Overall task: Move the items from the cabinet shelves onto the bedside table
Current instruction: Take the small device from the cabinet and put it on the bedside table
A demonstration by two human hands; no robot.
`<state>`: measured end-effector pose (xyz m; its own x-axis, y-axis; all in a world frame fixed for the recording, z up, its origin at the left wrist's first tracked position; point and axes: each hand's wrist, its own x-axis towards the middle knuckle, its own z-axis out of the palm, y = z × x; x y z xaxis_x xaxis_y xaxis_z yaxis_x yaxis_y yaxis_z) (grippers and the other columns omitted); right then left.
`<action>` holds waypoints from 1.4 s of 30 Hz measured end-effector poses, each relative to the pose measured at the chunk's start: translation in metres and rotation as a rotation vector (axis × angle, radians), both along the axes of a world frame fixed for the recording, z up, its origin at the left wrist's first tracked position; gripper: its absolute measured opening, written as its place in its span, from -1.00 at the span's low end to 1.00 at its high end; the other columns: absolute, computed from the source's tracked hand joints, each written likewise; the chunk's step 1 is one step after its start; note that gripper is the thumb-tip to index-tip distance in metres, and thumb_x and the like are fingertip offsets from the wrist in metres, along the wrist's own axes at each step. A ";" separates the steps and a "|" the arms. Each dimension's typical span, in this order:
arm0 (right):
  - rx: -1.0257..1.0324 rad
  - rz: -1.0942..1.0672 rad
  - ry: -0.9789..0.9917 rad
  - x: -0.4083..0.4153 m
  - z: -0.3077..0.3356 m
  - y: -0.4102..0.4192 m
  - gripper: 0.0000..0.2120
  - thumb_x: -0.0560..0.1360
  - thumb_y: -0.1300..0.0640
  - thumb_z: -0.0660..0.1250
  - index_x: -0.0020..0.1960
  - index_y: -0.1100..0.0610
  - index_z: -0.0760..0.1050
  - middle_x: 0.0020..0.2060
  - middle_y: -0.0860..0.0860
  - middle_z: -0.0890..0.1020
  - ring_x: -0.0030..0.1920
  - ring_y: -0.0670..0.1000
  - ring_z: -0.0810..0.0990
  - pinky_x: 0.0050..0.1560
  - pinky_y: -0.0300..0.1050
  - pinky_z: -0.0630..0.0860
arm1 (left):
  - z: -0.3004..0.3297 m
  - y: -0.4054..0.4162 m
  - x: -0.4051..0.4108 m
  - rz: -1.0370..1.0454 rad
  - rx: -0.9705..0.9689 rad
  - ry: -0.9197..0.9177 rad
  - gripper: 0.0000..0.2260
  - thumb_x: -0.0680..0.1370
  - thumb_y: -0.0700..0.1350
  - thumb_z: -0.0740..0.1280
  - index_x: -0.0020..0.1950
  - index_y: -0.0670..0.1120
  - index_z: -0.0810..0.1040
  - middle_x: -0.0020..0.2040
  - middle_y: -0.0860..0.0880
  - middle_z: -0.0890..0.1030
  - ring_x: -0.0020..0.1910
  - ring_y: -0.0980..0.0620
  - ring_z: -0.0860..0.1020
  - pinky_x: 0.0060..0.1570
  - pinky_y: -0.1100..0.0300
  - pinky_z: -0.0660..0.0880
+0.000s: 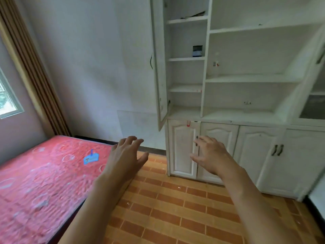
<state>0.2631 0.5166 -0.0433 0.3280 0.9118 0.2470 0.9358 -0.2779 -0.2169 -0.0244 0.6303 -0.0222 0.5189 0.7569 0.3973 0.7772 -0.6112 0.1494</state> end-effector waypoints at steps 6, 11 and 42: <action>0.016 -0.069 -0.008 0.068 0.016 -0.019 -0.35 0.57 -0.31 0.18 0.57 -0.03 0.30 0.56 -0.02 0.34 0.53 0.06 0.29 0.48 0.15 0.26 | 0.011 0.012 0.085 -0.120 0.000 0.032 -0.39 0.55 0.36 0.05 0.51 0.10 0.39 0.48 0.03 0.44 0.45 -0.04 0.39 0.37 -0.13 0.41; 0.047 -0.124 -0.033 0.120 0.023 -0.027 -0.39 0.58 -0.28 0.20 0.55 -0.04 0.33 0.56 -0.05 0.34 0.52 0.04 0.30 0.48 0.14 0.25 | 0.012 0.026 0.155 -0.195 -0.008 0.036 -0.45 0.61 0.29 0.14 0.54 0.08 0.35 0.53 0.03 0.39 0.49 -0.03 0.36 0.42 -0.12 0.38; 0.017 -0.193 0.000 0.448 0.050 0.247 -0.42 0.62 -0.26 0.23 0.56 -0.04 0.33 0.54 -0.10 0.33 0.52 -0.04 0.27 0.52 0.01 0.18 | 0.015 0.345 0.489 -0.238 -0.035 -0.001 -0.44 0.61 0.32 0.12 0.57 0.14 0.28 0.55 0.07 0.35 0.52 0.00 0.31 0.47 -0.05 0.29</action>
